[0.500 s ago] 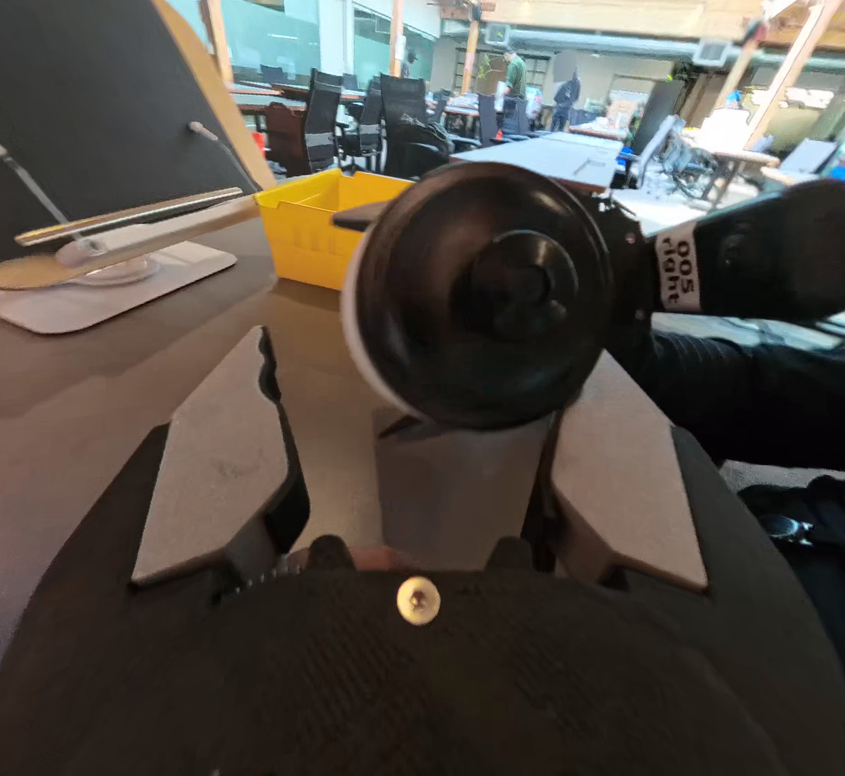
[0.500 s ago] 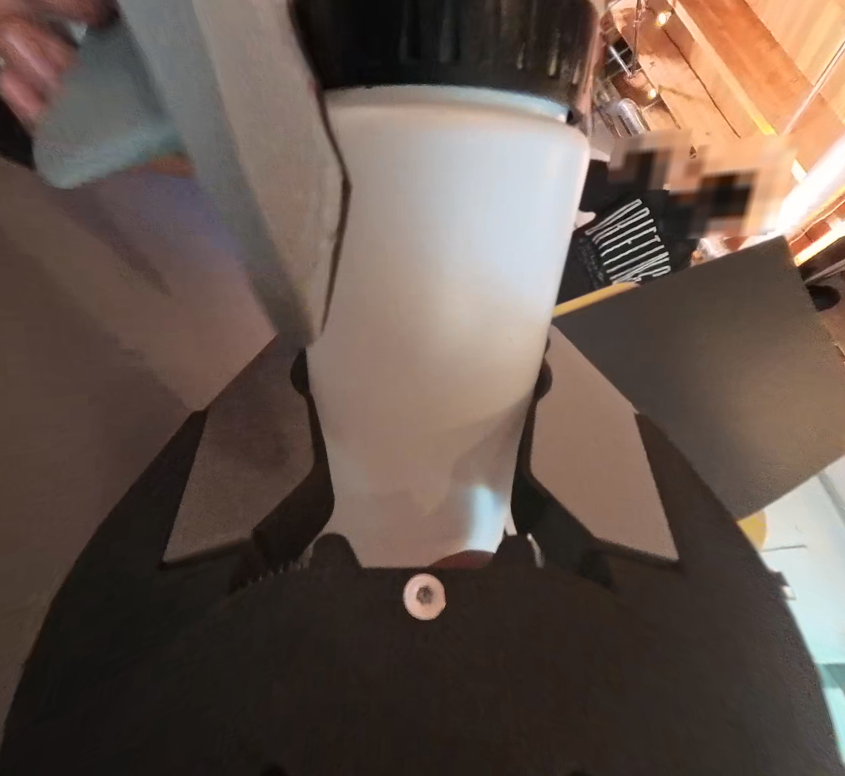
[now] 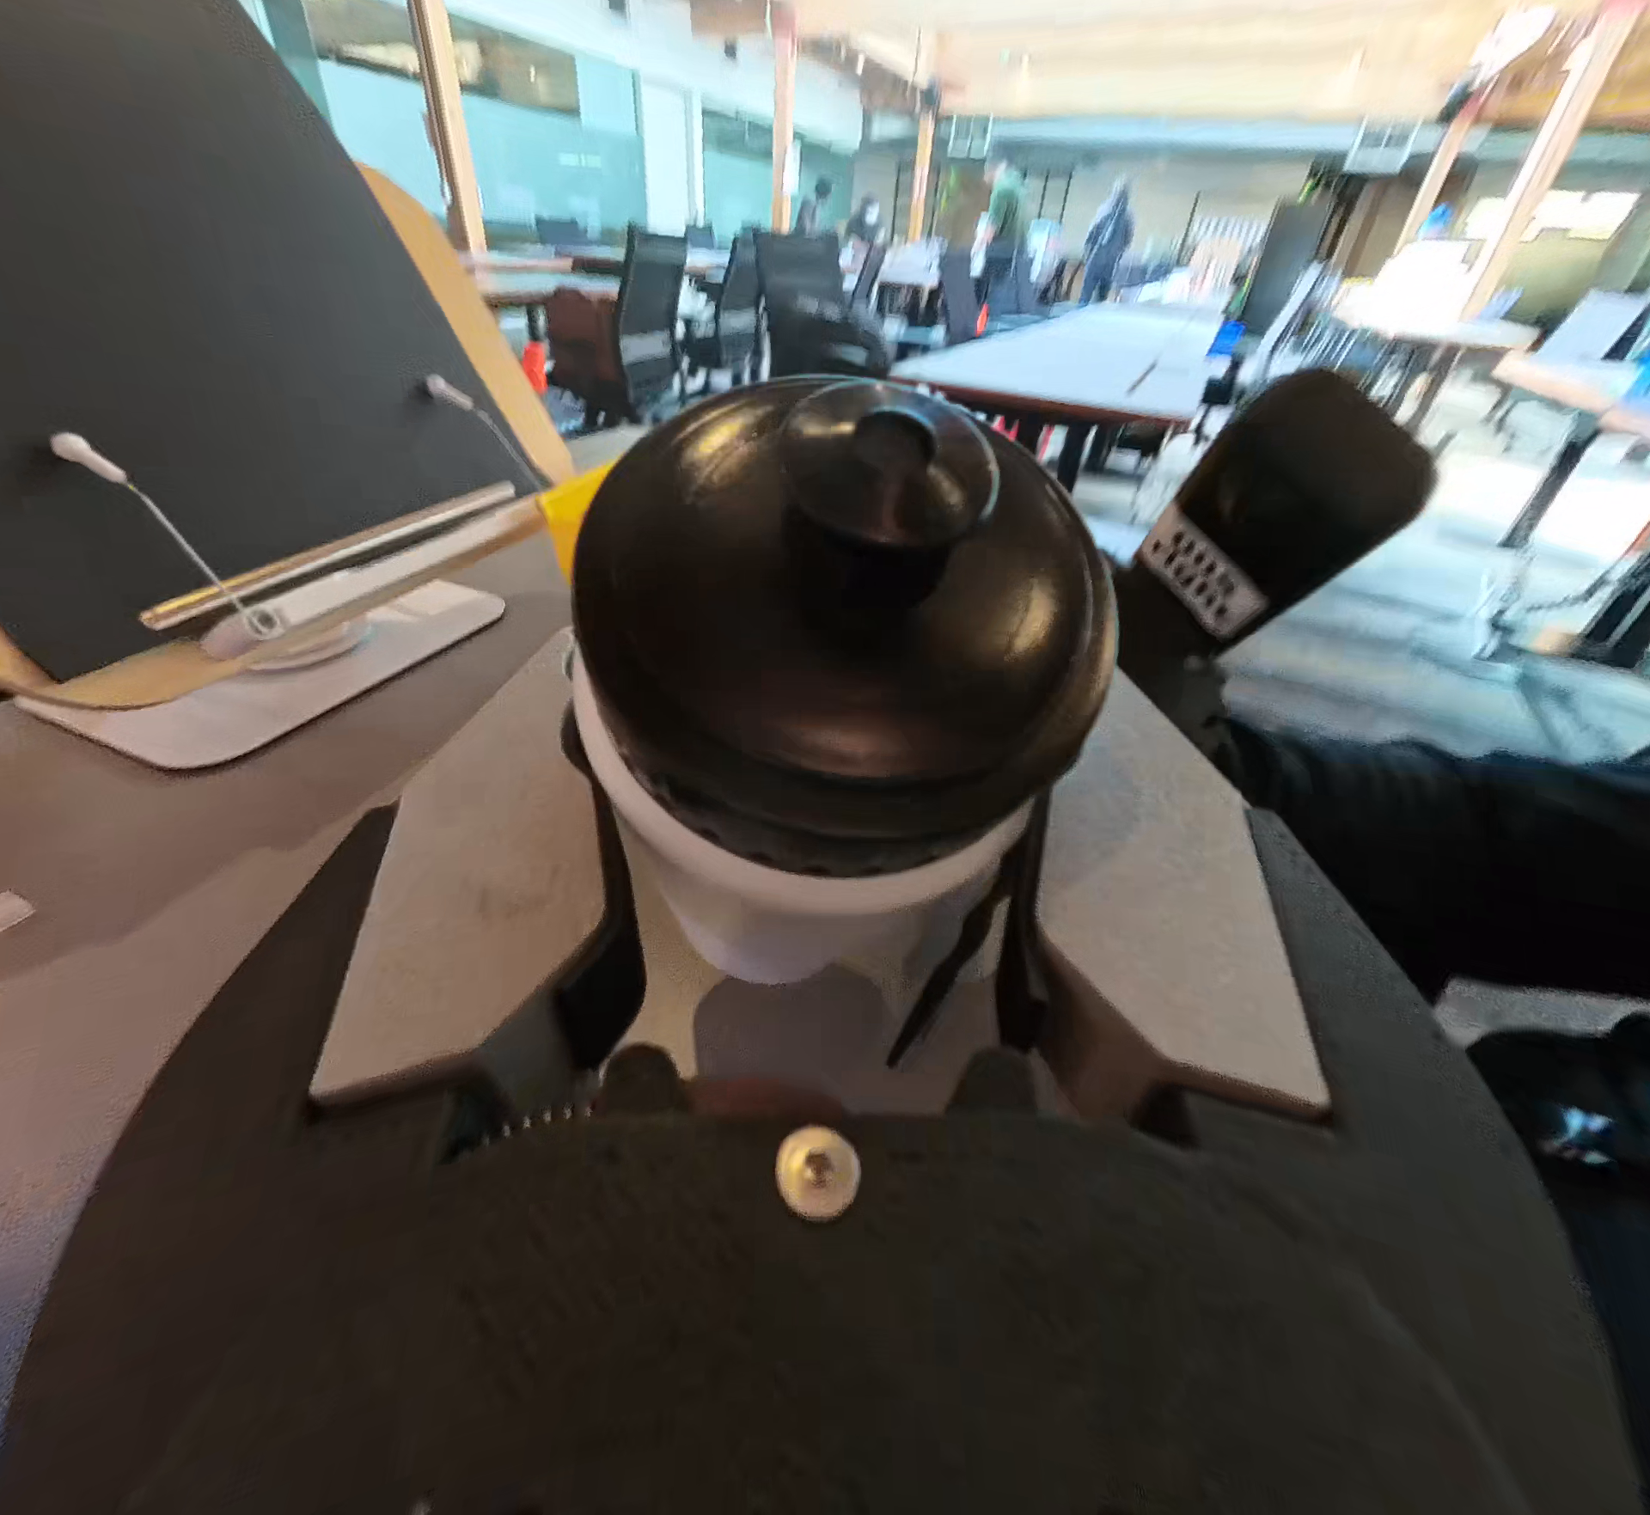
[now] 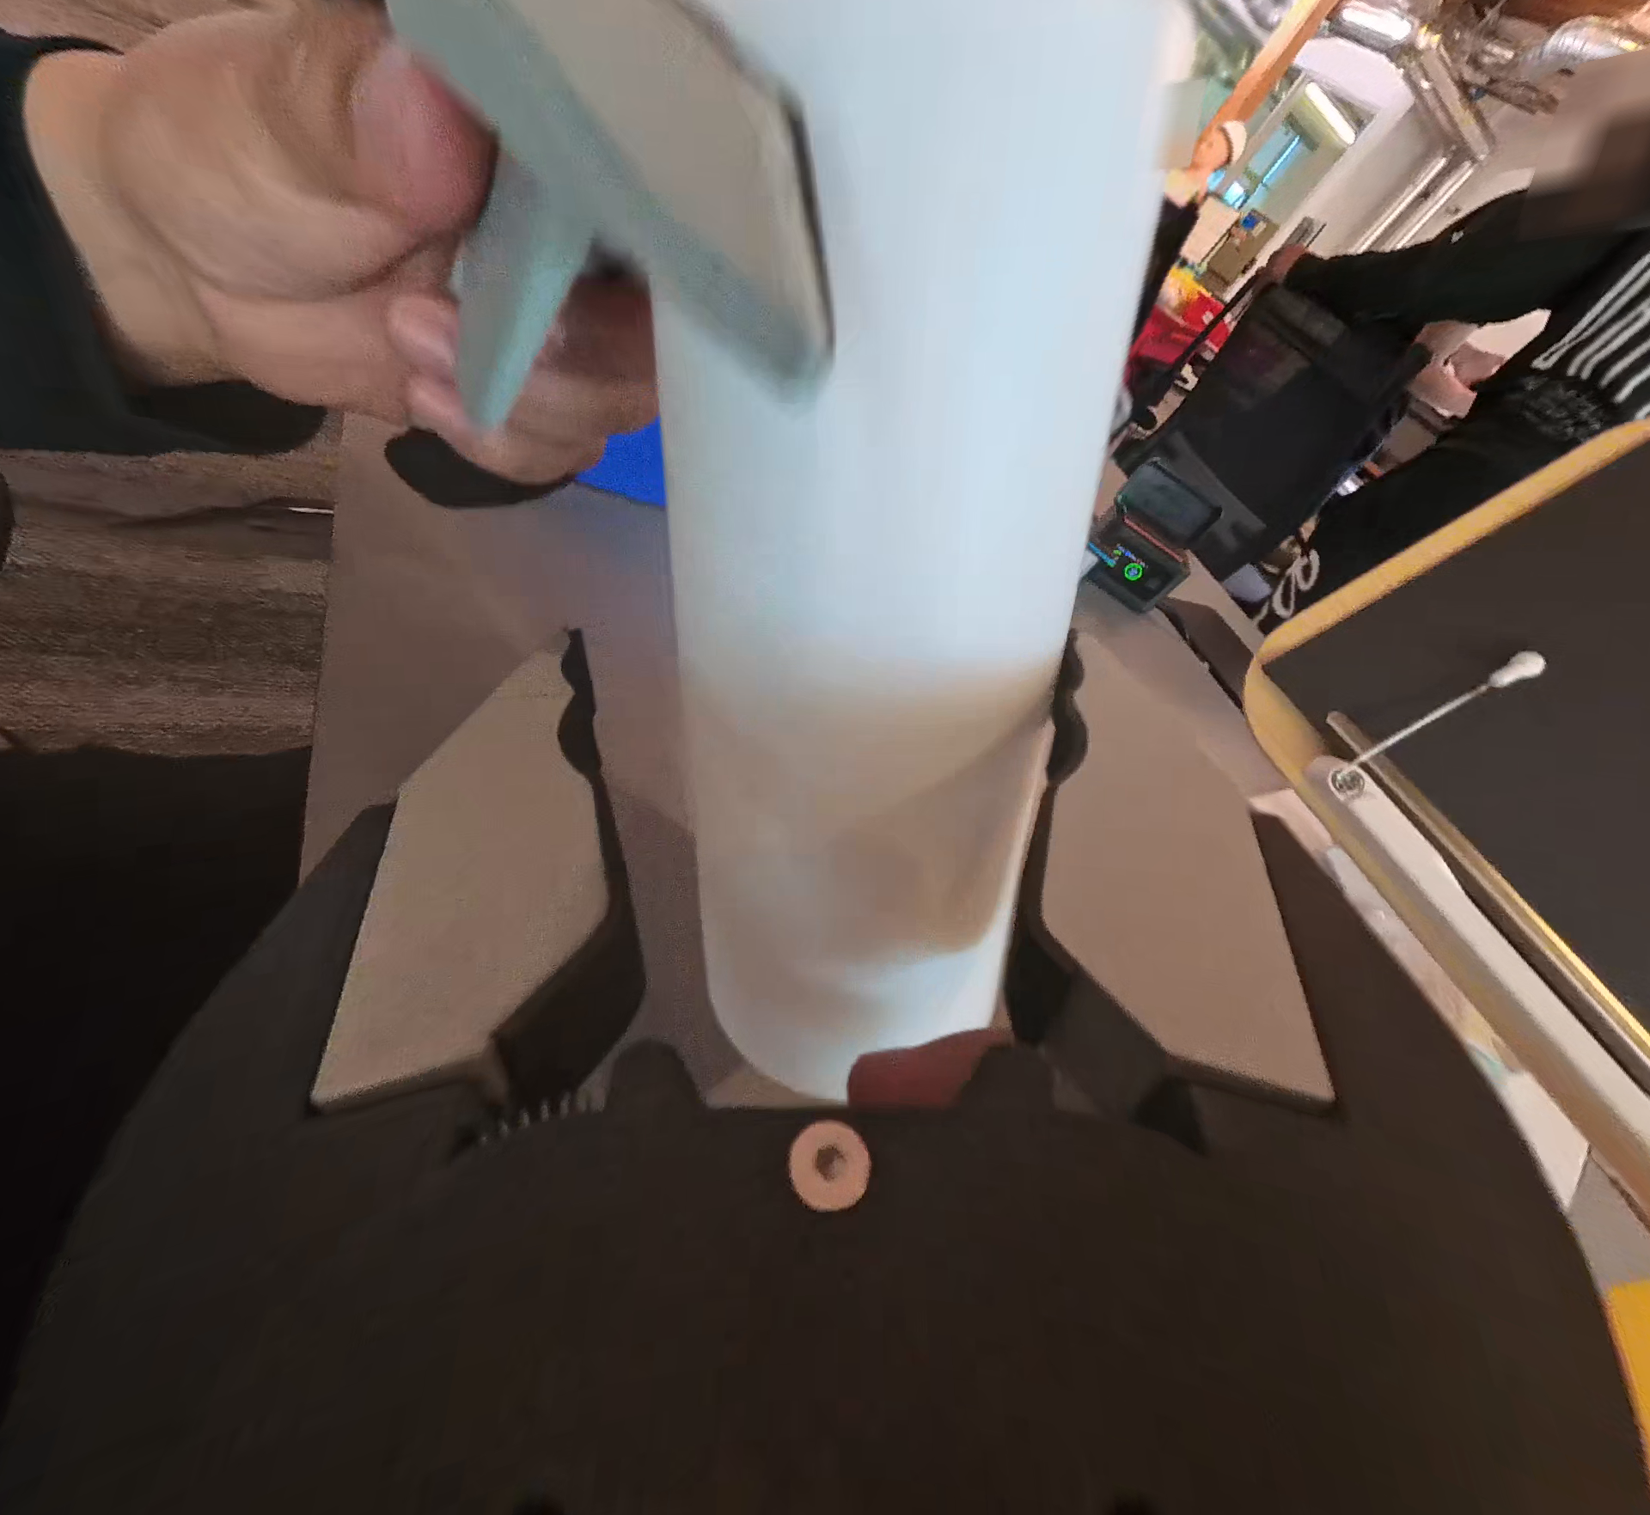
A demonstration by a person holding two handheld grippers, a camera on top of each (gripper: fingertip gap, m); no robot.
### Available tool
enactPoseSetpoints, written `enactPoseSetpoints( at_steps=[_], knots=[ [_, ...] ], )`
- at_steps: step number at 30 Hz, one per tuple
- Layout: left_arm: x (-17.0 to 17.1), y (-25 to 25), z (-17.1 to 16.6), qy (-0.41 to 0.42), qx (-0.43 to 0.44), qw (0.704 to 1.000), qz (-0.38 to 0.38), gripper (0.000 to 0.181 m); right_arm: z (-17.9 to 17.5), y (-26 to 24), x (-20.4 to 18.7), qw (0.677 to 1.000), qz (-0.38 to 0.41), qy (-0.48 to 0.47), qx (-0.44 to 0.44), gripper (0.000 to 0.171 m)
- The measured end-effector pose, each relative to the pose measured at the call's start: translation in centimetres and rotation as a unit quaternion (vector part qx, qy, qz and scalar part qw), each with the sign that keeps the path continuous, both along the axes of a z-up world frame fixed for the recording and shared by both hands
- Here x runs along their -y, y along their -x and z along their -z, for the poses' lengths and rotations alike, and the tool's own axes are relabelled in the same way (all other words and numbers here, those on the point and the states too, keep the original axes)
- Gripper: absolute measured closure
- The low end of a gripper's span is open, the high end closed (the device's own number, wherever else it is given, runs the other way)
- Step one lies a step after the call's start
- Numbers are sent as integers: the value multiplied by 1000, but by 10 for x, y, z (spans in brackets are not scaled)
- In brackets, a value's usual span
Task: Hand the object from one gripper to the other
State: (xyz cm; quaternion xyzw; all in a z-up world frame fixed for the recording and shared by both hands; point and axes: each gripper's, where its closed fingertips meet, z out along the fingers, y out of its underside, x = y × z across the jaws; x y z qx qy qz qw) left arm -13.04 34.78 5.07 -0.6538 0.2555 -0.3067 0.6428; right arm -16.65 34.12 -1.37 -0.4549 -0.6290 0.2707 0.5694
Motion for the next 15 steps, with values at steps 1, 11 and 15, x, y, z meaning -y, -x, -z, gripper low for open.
enactPoseSetpoints(
  at_steps=[1,11,15],
  knots=[
    [3,5,-10,-10,34,999,10,82,2,-2,-4,1000,8,3,10,67],
    [18,15,-8,6,27,999,28,76,12,-19,-52,968,143,-192,71,77],
    [32,46,-28,-5,-18,1000,-7,72,19,-35,-77,934,185,-287,109,78]
  ],
)
